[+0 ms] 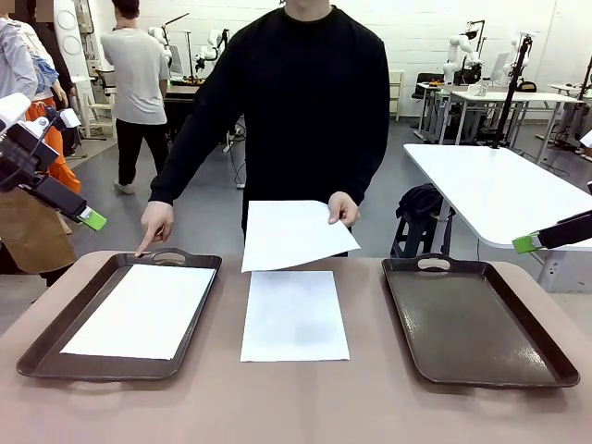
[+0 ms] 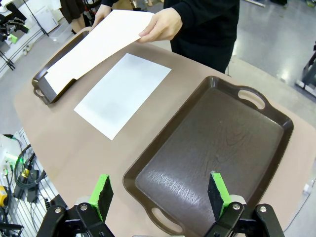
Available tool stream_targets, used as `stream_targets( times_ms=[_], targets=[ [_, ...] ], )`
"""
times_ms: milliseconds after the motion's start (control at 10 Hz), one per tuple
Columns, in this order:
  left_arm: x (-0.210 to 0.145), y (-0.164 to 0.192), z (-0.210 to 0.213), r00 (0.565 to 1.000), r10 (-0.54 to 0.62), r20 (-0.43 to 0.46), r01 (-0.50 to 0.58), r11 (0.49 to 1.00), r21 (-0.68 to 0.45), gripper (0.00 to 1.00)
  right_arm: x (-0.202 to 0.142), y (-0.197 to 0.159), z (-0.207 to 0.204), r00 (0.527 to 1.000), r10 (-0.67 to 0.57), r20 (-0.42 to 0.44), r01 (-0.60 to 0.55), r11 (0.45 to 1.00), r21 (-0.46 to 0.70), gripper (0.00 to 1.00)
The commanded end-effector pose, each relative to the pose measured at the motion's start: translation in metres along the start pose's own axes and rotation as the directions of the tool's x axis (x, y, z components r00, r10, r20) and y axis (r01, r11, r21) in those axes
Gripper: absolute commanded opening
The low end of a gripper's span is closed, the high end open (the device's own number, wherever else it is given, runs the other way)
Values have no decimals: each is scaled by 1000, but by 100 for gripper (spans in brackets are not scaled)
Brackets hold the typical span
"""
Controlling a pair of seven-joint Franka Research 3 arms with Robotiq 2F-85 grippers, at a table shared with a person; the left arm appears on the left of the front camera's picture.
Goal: Sort the A4 documents.
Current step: Receive the A4 Paper.
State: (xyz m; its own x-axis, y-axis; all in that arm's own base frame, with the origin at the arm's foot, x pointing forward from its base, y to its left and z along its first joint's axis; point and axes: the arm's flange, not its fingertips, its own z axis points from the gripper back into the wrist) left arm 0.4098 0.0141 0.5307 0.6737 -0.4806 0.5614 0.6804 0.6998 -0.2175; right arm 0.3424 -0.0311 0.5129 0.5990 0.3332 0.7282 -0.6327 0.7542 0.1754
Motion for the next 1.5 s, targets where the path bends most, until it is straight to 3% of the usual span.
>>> stream_targets(
  times_ms=[0,1400],
  targets=[
    [0,0,0,1000,0,-1,0,1000,0,100,-1,-1,-2,1000,-4,8,3,1000,19,100],
    [0,0,0,1000,0,-1,0,1000,0,100,-1,-1,-2,1000,-4,8,3,1000,19,100]
  ],
)
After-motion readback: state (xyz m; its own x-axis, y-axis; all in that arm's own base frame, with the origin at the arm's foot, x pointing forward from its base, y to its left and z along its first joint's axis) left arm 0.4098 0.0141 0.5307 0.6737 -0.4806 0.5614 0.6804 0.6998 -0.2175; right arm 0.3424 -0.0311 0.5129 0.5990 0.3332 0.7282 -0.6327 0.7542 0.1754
